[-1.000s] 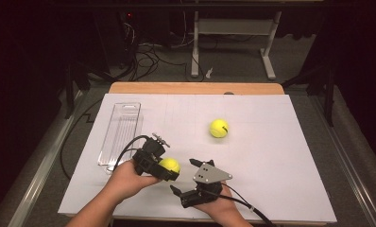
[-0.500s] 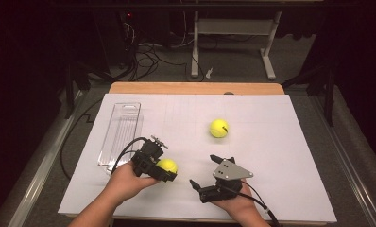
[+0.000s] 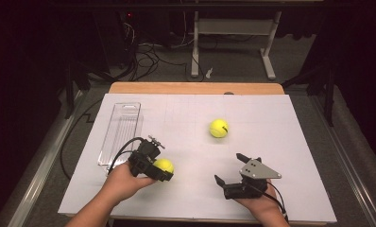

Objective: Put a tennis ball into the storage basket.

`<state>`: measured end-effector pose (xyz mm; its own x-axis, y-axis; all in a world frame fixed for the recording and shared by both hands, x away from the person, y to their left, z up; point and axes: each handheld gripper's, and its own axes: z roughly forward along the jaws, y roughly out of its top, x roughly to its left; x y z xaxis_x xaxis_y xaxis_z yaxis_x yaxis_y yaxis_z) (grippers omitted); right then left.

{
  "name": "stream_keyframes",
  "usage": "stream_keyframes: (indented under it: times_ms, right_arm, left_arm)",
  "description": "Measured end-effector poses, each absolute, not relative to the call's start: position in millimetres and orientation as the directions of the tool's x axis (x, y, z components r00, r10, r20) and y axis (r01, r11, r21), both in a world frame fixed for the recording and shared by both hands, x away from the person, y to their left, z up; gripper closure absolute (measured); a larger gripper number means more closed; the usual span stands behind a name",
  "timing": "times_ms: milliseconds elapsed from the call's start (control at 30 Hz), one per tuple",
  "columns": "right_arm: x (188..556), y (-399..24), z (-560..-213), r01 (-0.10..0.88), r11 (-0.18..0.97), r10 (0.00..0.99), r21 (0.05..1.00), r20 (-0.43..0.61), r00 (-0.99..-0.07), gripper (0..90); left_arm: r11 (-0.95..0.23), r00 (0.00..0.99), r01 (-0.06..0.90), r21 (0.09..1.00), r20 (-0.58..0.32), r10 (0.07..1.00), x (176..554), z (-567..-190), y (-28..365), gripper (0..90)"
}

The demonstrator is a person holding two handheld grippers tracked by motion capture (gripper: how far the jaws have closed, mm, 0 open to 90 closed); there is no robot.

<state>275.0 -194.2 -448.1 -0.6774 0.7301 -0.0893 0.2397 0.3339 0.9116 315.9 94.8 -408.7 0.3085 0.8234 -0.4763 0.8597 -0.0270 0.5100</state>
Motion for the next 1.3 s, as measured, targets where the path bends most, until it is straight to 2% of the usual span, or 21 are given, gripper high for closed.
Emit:
stream_keyframes:
  times_ms: [633, 800, 1300]
  right_arm:
    - [270, -255, -455, 0.27, 0.214, 0.834, 0.939, -0.031, -0.552, 0.3]
    - [268, -260, -453, 0.261, 0.18, 0.842, 0.948, -0.012, -0.54, 0.3]
    - [266, -260, -453, 0.255, 0.177, 0.84, 0.951, -0.011, -0.543, 0.3]
  left_arm:
    - [-0.001, 0.265, 0.869, 0.496, -0.462, 0.846, 319, -410, 119, 26.4]
    - [0.006, 0.261, 0.869, 0.495, -0.469, 0.844, 320, -408, 122, 26.4]
    - [-0.016, 0.265, 0.876, 0.483, -0.453, 0.851, 325, -390, 122, 26.5]
